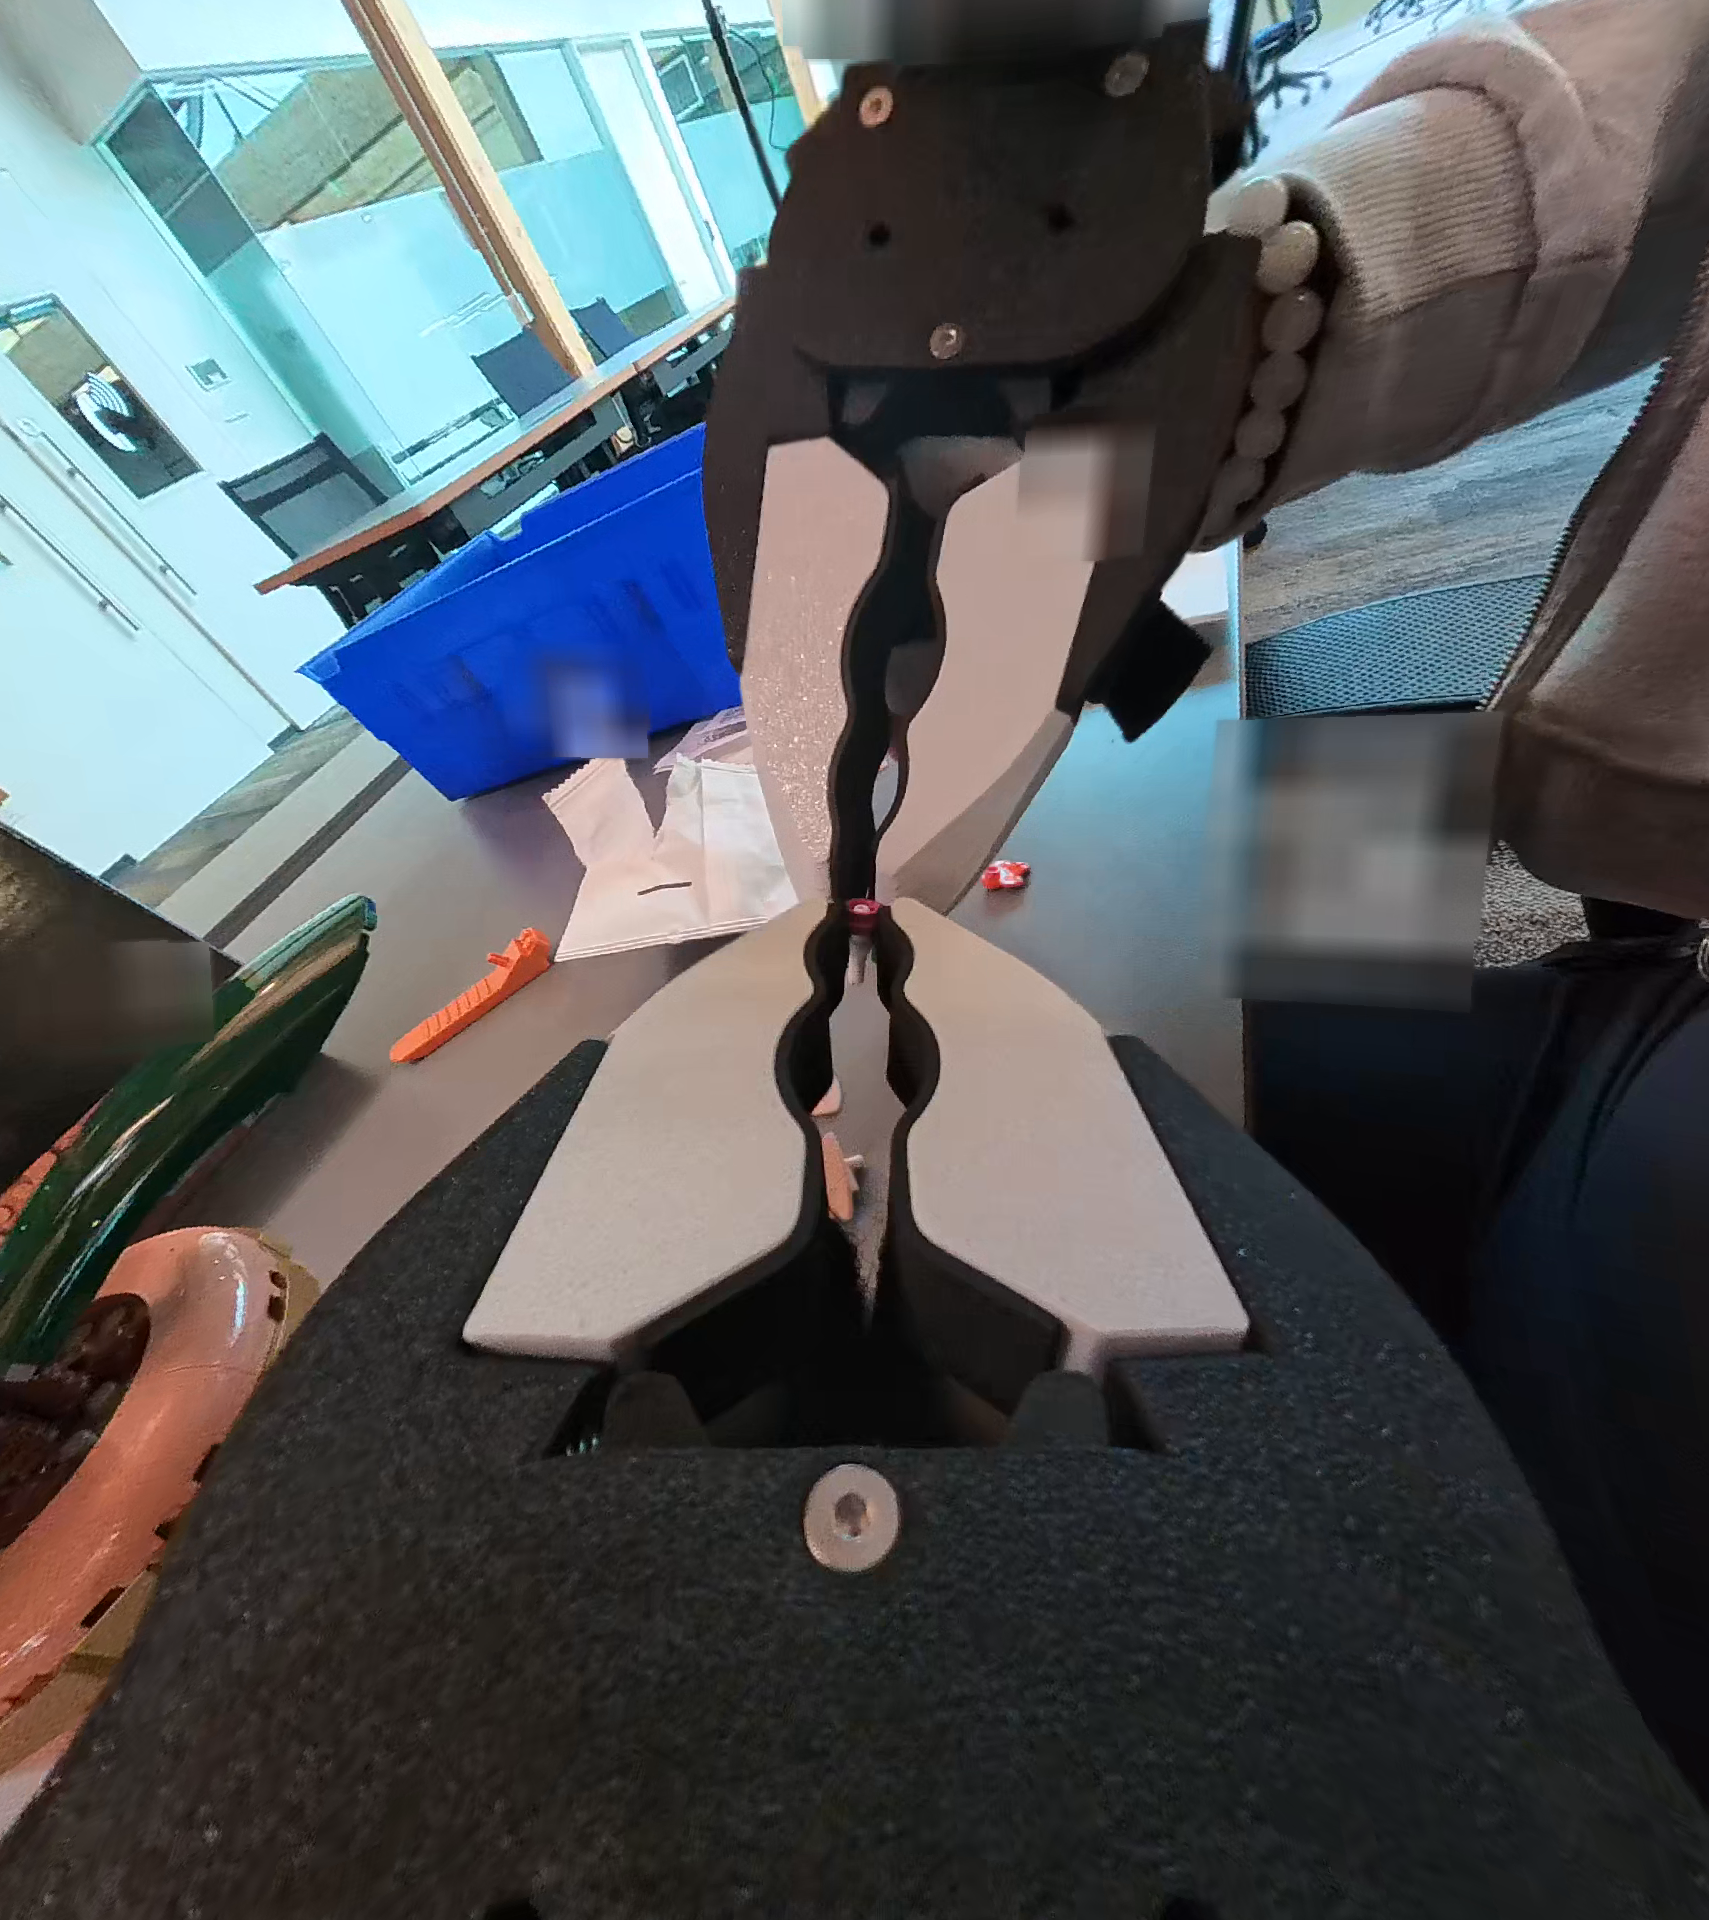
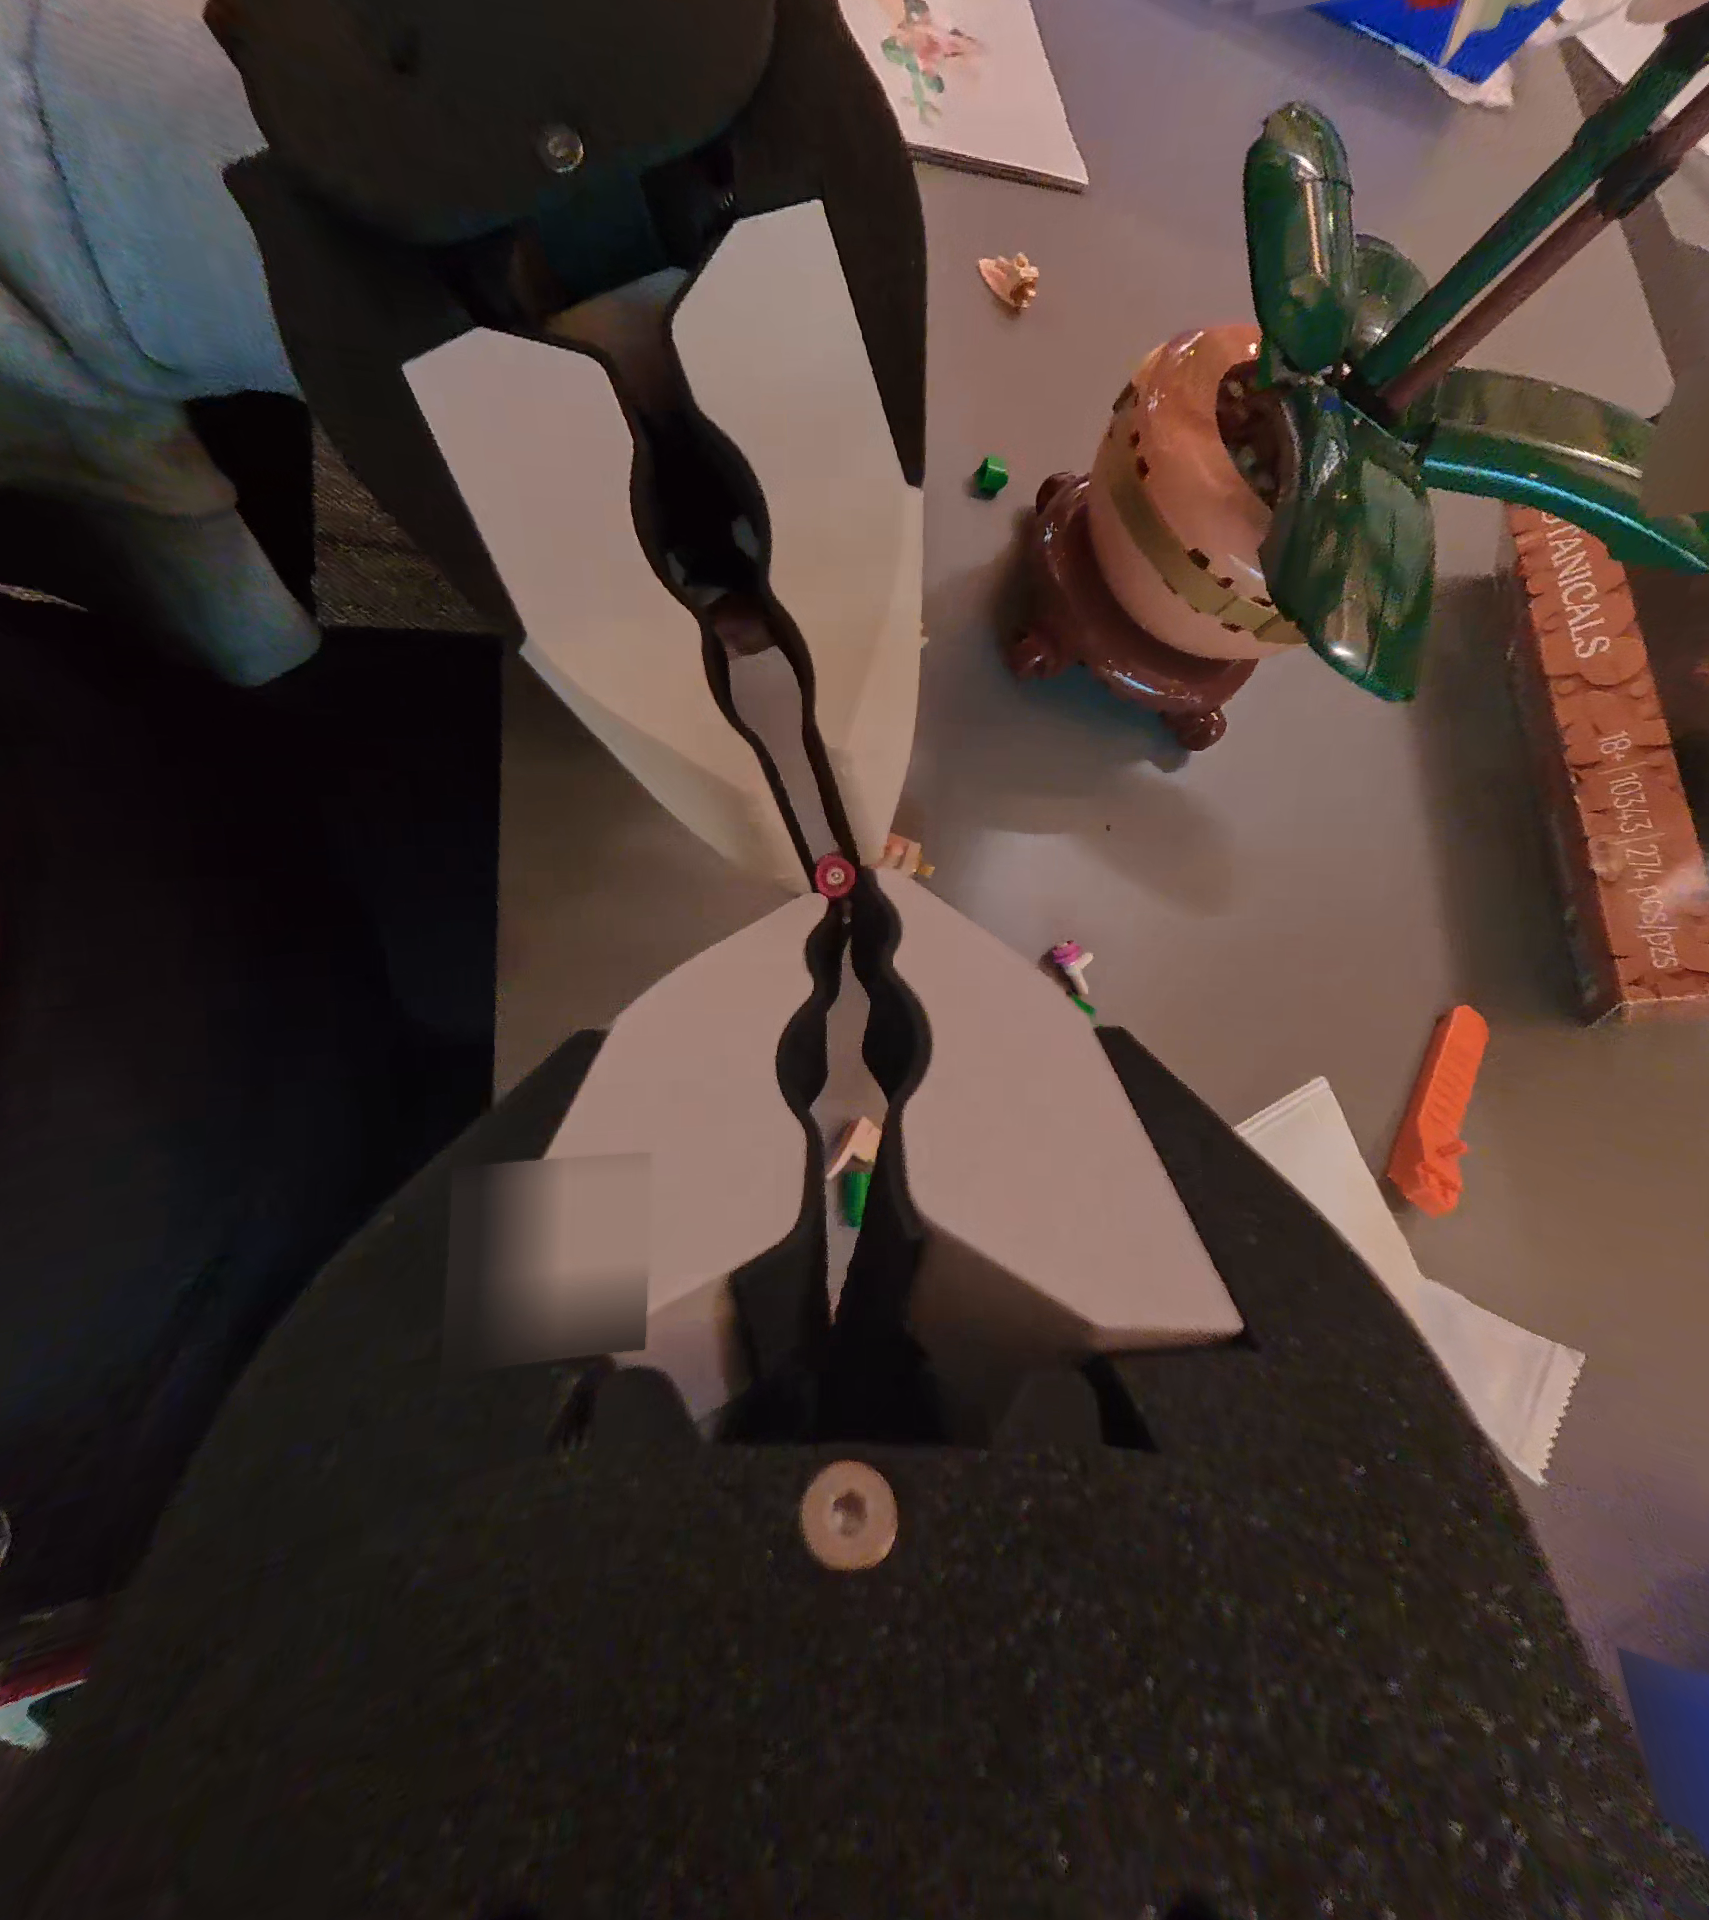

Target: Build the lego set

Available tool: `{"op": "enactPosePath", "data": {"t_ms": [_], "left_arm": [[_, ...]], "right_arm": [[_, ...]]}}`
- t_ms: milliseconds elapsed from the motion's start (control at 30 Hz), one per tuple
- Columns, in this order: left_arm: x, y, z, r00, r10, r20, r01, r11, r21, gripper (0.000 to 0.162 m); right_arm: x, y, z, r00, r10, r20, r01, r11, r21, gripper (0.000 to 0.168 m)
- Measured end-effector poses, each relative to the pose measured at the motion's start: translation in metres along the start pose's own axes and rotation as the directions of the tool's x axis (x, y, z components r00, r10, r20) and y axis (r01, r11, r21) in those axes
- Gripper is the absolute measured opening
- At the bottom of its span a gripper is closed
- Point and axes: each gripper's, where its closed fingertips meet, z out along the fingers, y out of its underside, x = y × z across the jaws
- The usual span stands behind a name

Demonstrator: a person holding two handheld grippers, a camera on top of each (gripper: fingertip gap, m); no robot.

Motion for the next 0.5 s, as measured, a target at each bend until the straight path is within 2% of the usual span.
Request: {"op": "enactPosePath", "data": {"t_ms": [300, 333, 400, 467, 500], "left_arm": [[-0.007, 0.009, 0.002, 0.997, 0.053, 0.050, -0.050, 0.997, -0.055, 0.003], [-0.006, 0.008, 0.002, 0.997, 0.064, 0.048, -0.062, 0.997, -0.047, 0.003], [0.001, -0.016, 0.003, 1.000, -0.023, 0.014, 0.021, 0.995, 0.095, 0.000], [-0.018, 0.023, 0.006, 0.981, 0.151, 0.119, -0.130, 0.977, -0.169, 0.000], [-0.025, 0.033, 0.000, 0.981, 0.148, 0.129, -0.120, 0.972, -0.201, 0.000]], "right_arm": [[0.007, 0.006, 0.010, 0.998, 0.038, -0.041, -0.042, 0.996, -0.085, 0.000], [0.009, 0.008, 0.012, 0.998, 0.037, -0.048, -0.042, 0.994, -0.101, 0.000], [0.010, 0.026, 0.024, 0.998, 0.011, -0.060, -0.023, 0.979, -0.204, 0.000], [-0.001, 0.025, 0.037, 0.999, 0.043, -0.010, -0.044, 0.983, -0.179, 0.000], [0.000, 0.021, 0.036, 0.998, 0.061, -0.010, -0.062, 0.986, -0.156, 0.000]]}}
